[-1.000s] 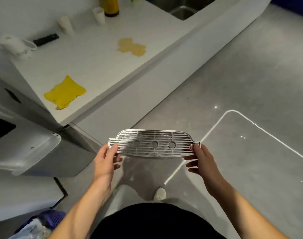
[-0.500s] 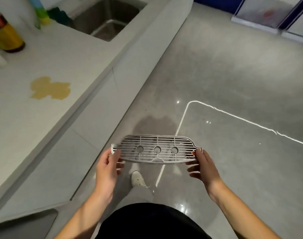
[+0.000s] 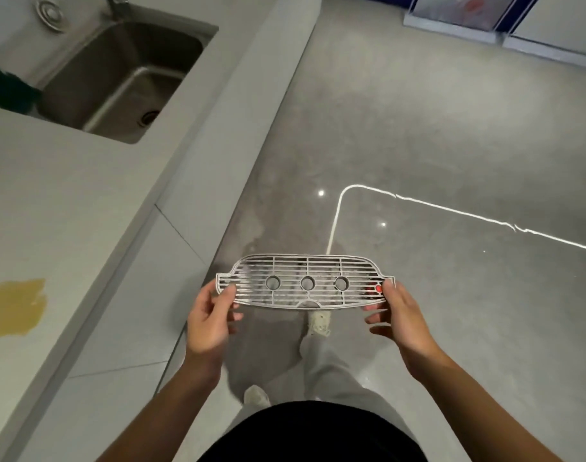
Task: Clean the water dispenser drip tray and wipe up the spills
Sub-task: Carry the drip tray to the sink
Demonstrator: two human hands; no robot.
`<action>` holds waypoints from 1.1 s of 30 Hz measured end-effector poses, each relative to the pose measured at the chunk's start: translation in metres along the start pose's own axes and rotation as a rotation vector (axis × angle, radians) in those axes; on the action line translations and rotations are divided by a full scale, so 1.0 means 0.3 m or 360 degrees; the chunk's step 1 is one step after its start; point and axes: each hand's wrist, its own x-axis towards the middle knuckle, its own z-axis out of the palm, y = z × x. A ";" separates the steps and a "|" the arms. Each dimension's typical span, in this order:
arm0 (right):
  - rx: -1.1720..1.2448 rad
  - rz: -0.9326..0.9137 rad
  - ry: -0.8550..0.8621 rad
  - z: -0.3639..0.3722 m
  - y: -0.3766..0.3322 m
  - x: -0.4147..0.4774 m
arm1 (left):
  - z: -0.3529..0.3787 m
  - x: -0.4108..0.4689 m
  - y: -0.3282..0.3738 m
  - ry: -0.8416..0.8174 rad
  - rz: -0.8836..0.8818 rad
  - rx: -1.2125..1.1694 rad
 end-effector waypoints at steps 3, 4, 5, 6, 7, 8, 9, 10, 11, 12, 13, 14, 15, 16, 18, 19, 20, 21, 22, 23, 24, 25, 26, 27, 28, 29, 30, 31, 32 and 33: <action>-0.0052 -0.0011 0.0022 0.014 -0.095 0.164 | 0.090 0.120 0.064 0.0038 0.0086 0.0040; -0.0069 -0.0036 -0.0005 0.019 -0.132 0.223 | 0.120 0.160 0.091 0.0063 0.0120 0.0051; -0.0078 -0.0059 -0.0050 0.021 -0.178 0.281 | 0.150 0.202 0.118 0.0095 0.0144 0.0062; -0.0085 -0.0075 -0.0085 0.021 -0.224 0.337 | 0.179 0.244 0.145 0.0123 0.0149 0.0077; -0.0094 -0.0079 -0.0102 0.023 -0.271 0.390 | 0.208 0.284 0.171 0.0153 0.0136 0.0100; -0.0110 -0.0083 -0.0121 0.024 -0.320 0.438 | 0.236 0.321 0.197 0.0192 0.0114 0.0124; -0.0127 -0.0098 -0.0158 0.028 -0.370 0.487 | 0.263 0.359 0.224 0.0228 0.0107 0.0126; -0.0144 -0.0125 -0.0199 0.033 -0.418 0.541 | 0.289 0.401 0.251 0.0262 0.0109 0.0114; -0.0169 -0.0149 -0.0232 0.037 -0.462 0.596 | 0.315 0.446 0.275 0.0295 0.0102 0.0098; -0.0202 -0.0164 -0.0253 0.043 -0.505 0.645 | 0.338 0.487 0.297 0.0323 0.0093 0.0083; -0.0229 -0.0177 -0.0273 0.053 -0.548 0.690 | 0.357 0.526 0.318 0.0346 0.0092 0.0057; -0.0248 -0.0189 -0.0296 0.065 -0.590 0.737 | 0.375 0.567 0.338 0.0366 0.0087 0.0021; -0.0263 -0.0193 -0.0313 0.079 -0.627 0.785 | 0.389 0.608 0.354 0.0390 0.0073 -0.0010; -0.0284 -0.0191 -0.0323 0.096 -0.662 0.834 | 0.401 0.651 0.368 0.0413 0.0060 -0.0026; -0.0301 -0.0205 -0.0340 0.142 -0.734 0.926 | 0.424 0.744 0.402 0.0447 0.0064 -0.0046; -0.0297 -0.0218 -0.0346 0.170 -0.769 0.975 | 0.433 0.797 0.421 0.0454 0.0072 -0.0054; -0.0301 -0.0225 -0.0350 0.196 -0.802 1.024 | 0.440 0.851 0.436 0.0458 0.0074 -0.0052; -0.0314 -0.0224 -0.0351 0.227 -0.839 1.071 | 0.445 0.907 0.450 0.0467 0.0067 -0.0051; -0.0327 -0.0220 -0.0353 0.259 -0.879 1.115 | 0.450 0.961 0.468 0.0476 0.0057 -0.0060; -0.0343 -0.0218 -0.0361 0.291 -0.921 1.157 | 0.454 1.011 0.489 0.0483 0.0050 -0.0069; -0.0363 -0.0212 -0.0373 0.322 -0.964 1.198 | 0.456 1.060 0.512 0.0485 0.0047 -0.0076; -0.0380 -0.0207 -0.0387 0.354 -1.009 1.242 | 0.458 1.111 0.537 0.0485 0.0052 -0.0083; -0.0399 -0.0206 -0.0393 0.387 -1.054 1.288 | 0.460 1.163 0.562 0.0492 0.0056 -0.0086; -0.0427 -0.0206 -0.0390 0.418 -1.099 1.334 | 0.462 1.215 0.584 0.0507 0.0046 -0.0088; -0.0453 -0.0208 -0.0394 0.450 -1.141 1.375 | 0.465 1.262 0.607 0.0524 0.0031 -0.0097; -0.0467 -0.0214 -0.0411 0.483 -1.182 1.413 | 0.466 1.309 0.632 0.0538 0.0031 -0.0110; -0.0472 -0.0225 -0.0430 0.516 -1.224 1.453 | 0.468 1.356 0.658 0.0550 0.0035 -0.0117; -0.0477 -0.0232 -0.0447 0.549 -1.263 1.492 | 0.469 1.402 0.684 0.0564 0.0031 -0.0114; -0.0485 -0.0233 -0.0466 0.582 -1.305 1.530 | 0.469 1.446 0.710 0.0585 0.0025 -0.0117; -0.0493 -0.0231 -0.0490 0.617 -1.349 1.565 | 0.470 1.489 0.736 0.0614 0.0021 -0.0133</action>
